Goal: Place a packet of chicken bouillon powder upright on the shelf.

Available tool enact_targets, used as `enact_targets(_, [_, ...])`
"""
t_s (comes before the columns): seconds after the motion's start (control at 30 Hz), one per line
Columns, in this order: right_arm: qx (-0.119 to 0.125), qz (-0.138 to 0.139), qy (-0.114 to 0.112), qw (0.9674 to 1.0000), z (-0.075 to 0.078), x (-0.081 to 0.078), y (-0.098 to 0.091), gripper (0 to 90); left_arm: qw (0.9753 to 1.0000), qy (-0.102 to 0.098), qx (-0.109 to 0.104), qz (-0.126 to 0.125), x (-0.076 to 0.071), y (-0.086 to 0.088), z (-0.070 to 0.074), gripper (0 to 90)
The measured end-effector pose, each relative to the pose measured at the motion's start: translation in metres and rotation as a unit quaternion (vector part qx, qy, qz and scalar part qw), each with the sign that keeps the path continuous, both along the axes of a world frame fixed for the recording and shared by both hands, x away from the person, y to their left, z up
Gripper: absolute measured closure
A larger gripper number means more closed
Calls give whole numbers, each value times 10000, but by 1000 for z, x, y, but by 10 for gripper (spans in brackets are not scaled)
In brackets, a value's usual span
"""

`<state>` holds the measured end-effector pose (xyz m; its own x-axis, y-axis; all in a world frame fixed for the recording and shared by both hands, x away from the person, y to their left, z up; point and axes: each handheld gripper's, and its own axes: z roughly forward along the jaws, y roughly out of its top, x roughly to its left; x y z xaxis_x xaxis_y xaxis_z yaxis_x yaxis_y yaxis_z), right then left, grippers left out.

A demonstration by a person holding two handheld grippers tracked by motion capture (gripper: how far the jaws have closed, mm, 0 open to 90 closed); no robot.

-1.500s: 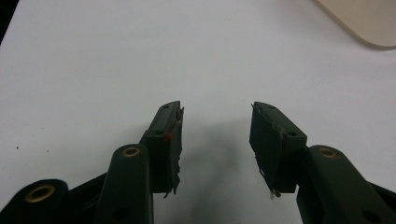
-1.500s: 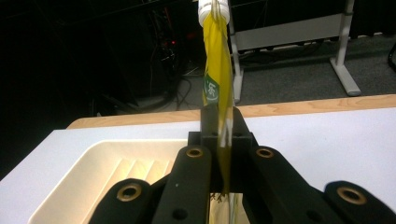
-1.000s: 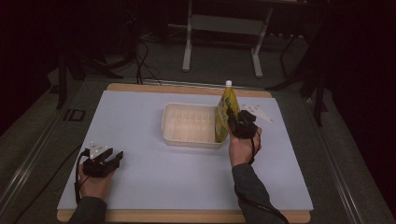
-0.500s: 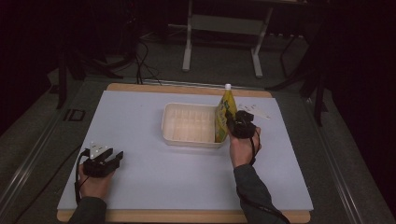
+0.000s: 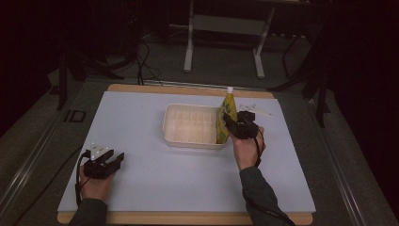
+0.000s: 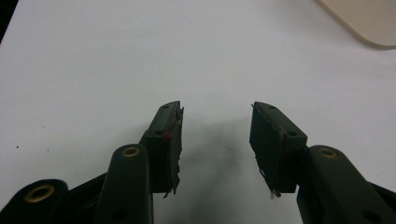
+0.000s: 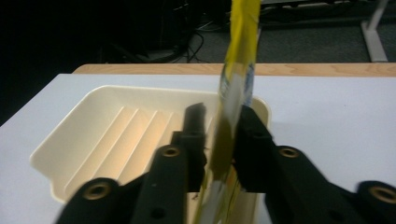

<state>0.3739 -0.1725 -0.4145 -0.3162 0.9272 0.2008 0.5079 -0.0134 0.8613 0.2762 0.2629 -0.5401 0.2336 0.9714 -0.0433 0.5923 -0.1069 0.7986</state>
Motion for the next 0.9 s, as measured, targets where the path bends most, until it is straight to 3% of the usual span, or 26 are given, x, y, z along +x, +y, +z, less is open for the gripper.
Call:
enact_targets(0.57, [-229, 596, -122, 9979, 20, -16, -6, 456, 10000, -4, -7, 20, 0, 0, 0, 531])
enact_targets(0.9, [-333, 885, -185, 9953, 31, -33, -12, 411, 10000, -4, -2, 18, 0, 0, 0, 530])
